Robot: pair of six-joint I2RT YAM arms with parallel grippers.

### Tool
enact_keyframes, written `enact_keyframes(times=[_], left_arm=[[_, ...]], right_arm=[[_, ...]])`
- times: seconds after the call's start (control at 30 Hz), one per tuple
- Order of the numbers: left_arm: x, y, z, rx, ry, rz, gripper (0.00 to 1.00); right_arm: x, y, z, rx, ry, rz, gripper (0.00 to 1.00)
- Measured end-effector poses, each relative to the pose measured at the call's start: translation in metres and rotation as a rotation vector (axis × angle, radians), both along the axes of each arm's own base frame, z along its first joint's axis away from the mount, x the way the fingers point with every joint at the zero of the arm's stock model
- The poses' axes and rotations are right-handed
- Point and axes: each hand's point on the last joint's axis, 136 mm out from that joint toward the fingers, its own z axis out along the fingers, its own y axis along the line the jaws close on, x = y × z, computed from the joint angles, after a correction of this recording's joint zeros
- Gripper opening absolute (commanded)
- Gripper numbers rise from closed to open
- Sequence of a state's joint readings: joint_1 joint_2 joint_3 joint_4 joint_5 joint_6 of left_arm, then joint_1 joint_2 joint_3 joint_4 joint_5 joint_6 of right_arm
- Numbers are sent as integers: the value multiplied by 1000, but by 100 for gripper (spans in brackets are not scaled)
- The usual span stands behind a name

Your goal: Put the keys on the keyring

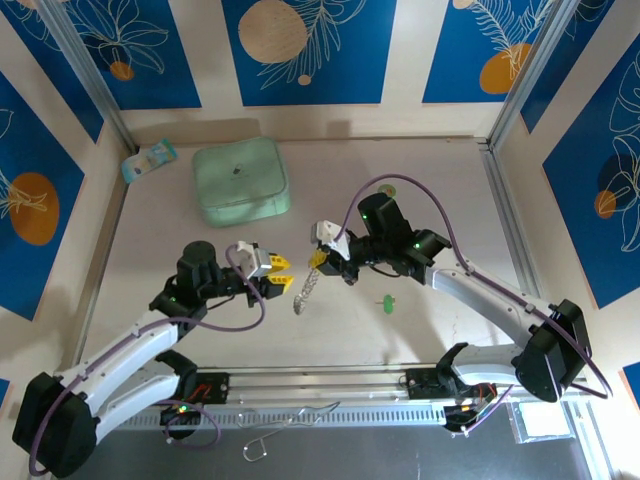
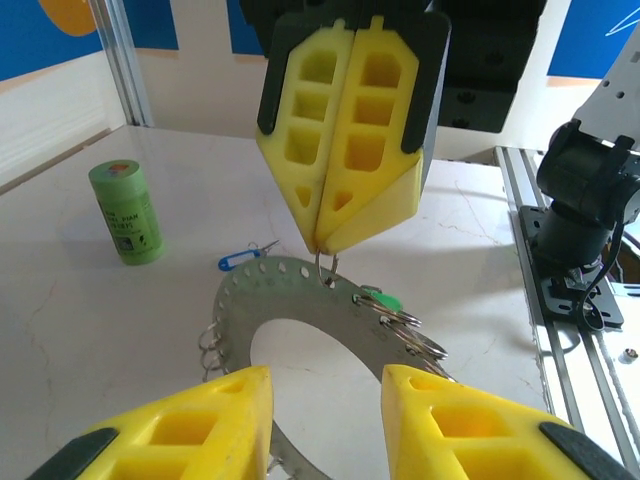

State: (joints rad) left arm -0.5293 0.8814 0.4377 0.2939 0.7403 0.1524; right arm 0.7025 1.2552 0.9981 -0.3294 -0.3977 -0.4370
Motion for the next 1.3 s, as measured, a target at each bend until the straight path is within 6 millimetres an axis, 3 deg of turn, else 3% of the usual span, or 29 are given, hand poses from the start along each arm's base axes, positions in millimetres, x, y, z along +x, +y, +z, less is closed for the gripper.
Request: enact_keyframes(times=[0.4,0.87,1.3], left_arm=[[2,-7,-5,-24,6,-25,32],[-3,-9,-3,-50,10,-51,29],[-8,-19,-6,-61,27,-99,27]], right_arm=[[5,-8,-20,8,66,-42,0],[-1,-11,6,72,5,-46,0],[-16,7,14,75,-8,16,0]])
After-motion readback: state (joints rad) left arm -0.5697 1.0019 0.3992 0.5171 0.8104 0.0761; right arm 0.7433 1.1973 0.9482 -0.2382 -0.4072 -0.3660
